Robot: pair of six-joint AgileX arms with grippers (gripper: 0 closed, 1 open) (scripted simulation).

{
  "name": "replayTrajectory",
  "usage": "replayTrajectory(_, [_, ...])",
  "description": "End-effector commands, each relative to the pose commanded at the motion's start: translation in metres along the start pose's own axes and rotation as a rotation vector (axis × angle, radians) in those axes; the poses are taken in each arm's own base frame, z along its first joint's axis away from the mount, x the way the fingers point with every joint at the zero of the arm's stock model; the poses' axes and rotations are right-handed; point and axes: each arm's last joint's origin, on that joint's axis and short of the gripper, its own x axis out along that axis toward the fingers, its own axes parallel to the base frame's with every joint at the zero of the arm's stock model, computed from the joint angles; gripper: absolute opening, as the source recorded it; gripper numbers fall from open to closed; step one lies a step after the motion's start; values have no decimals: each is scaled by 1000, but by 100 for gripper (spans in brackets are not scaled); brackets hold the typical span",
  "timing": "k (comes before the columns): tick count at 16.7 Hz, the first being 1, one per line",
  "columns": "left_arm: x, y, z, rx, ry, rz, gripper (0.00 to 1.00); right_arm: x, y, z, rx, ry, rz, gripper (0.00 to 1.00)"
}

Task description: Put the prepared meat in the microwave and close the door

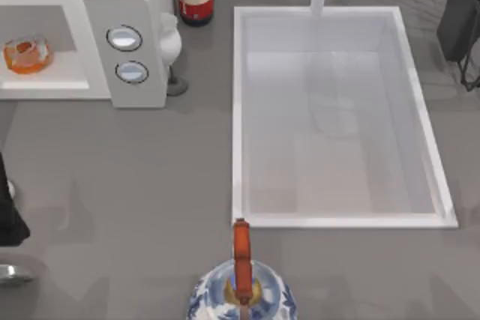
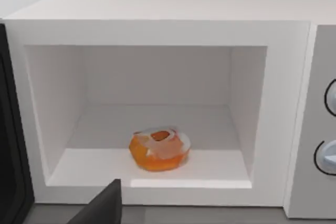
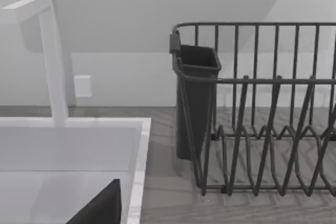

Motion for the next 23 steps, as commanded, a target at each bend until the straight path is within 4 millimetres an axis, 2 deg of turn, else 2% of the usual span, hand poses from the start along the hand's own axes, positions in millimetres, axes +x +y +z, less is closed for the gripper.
replayTrajectory(5, [0, 0, 0, 0, -6, 0, 100, 0, 0, 0, 0, 0, 0, 100])
replayTrajectory(18, [0, 0, 0, 0, -6, 0, 2, 0, 0, 0, 0, 0, 0, 100])
replayTrajectory(23, [0, 0, 0, 0, -6, 0, 0, 0, 0, 0, 0, 0, 0, 100])
